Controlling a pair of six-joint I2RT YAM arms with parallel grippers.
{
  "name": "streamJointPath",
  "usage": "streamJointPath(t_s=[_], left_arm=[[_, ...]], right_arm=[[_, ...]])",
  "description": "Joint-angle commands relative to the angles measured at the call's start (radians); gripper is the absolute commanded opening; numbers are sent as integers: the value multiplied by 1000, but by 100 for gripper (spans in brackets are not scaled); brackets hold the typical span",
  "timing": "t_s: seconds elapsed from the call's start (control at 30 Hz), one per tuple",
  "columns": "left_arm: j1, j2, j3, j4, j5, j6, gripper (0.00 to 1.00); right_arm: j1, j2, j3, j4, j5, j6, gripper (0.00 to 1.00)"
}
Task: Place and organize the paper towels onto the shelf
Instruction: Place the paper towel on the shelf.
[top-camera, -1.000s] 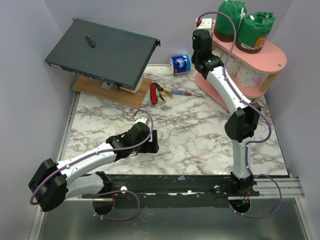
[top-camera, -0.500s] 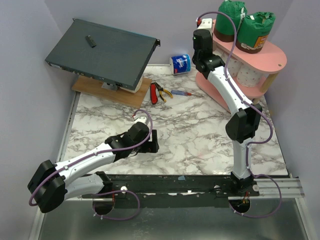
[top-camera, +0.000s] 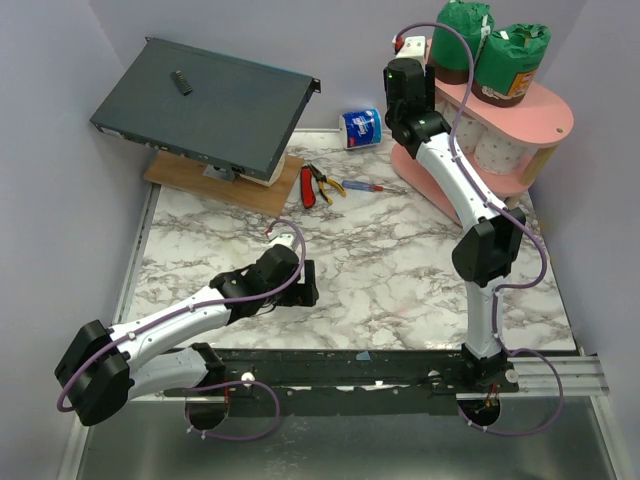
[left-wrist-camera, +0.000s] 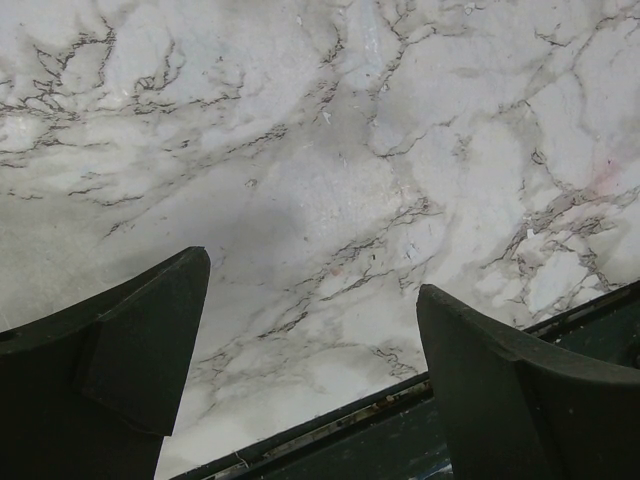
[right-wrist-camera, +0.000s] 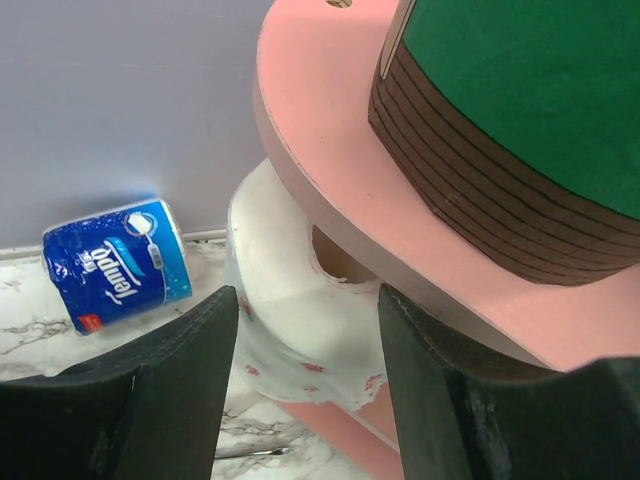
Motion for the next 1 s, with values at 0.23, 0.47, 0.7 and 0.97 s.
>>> streamJointPath(t_s=[0.23, 0.47, 0.7, 0.97], left_arm=[[-9, -1, 9, 12, 8, 10, 90], [-11, -6, 11, 13, 6, 7, 90], [-17, -28, 3, 8, -5, -2, 90], [-17, -48, -3, -12, -19, -5, 90]], right_arm=[[-3, -72, -11, 28, 12, 9, 62], [96, -109, -17, 74, 56, -41, 66], [196, -147, -79, 113, 60, -12, 65], [201, -315, -588, 598, -43, 151, 41]])
